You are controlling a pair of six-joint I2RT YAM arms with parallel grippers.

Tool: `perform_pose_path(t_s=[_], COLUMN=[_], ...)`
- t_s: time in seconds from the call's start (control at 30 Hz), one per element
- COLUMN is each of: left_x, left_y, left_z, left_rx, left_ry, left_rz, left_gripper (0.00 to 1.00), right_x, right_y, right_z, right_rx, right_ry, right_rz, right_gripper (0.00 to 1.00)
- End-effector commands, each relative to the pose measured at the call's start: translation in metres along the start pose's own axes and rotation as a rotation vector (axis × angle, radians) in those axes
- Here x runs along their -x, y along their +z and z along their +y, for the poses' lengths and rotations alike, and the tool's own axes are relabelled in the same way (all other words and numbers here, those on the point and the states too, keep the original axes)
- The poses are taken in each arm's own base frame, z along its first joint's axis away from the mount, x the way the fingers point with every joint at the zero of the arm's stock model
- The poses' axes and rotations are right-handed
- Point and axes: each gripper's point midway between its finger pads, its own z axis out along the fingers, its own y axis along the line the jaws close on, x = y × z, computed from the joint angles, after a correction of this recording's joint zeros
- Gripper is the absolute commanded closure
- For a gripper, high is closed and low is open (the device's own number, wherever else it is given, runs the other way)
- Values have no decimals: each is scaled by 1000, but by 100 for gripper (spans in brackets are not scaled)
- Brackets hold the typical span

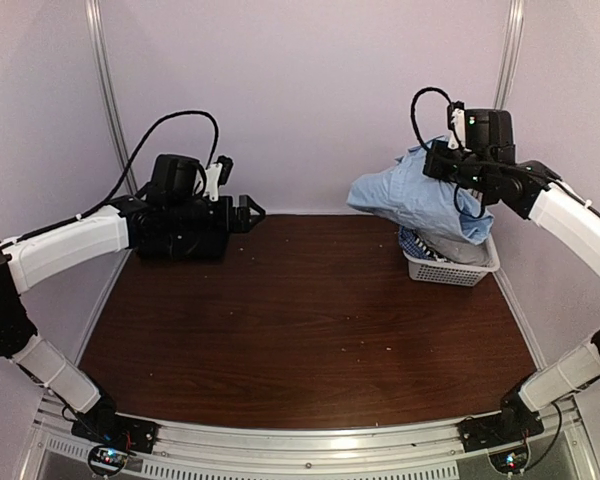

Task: Fold and stack the long sleeve shirts
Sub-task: Place the crumpled shirt at the center of the board.

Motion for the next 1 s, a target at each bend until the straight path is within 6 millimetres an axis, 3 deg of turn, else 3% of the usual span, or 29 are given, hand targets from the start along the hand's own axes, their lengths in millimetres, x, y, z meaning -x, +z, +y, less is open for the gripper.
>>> perform_pose_path(t_s=[0.0,0.03,0.07,0.1,0.2,0.27,0.33,0.43,0.53,0.67,0.83,0.97], left_x=[10,7,4,1,-15,-28,-44,-68,-88,-106,-132,-153], left_y=[-6,-5,-5,-4,0,2,5,9,14,26,60,88], left_z=[-3,2,6,10,22,21,20,15,3,-31,-66,-76], left_rx=[-63,-63,-66,-68,-61,-79,-103,-118,-126,-165,-89,35], left_ry=[-53,-66,-78,-88,-115,-118,-124,-132,-126,-116,-51,13], left_rz=[13,25,38,53,101,139,184,235,273,308,377,430], left_gripper=[2,2,2,2,2,2,2,2,2,3,5,5], right_x=[-43,-62,-87,-113,-179,-193,-195,-199,-219,-233,-263,-285], right_y=[-10,-3,-2,6,21,20,19,20,28,32,38,42], right_z=[55,67,95,116,181,204,211,197,161,117,80,66], right_rx=[-8,-12,31,64,202,277,321,290,222,163,118,105], right_ry=[-31,-41,-66,-88,-152,-166,-178,-222,-238,-206,-198,-205], right_rz=[53,83,120,166,301,340,344,359,416,449,517,558], right_gripper=[100,97,88,74,48,29,16,8,8,13,18,20])
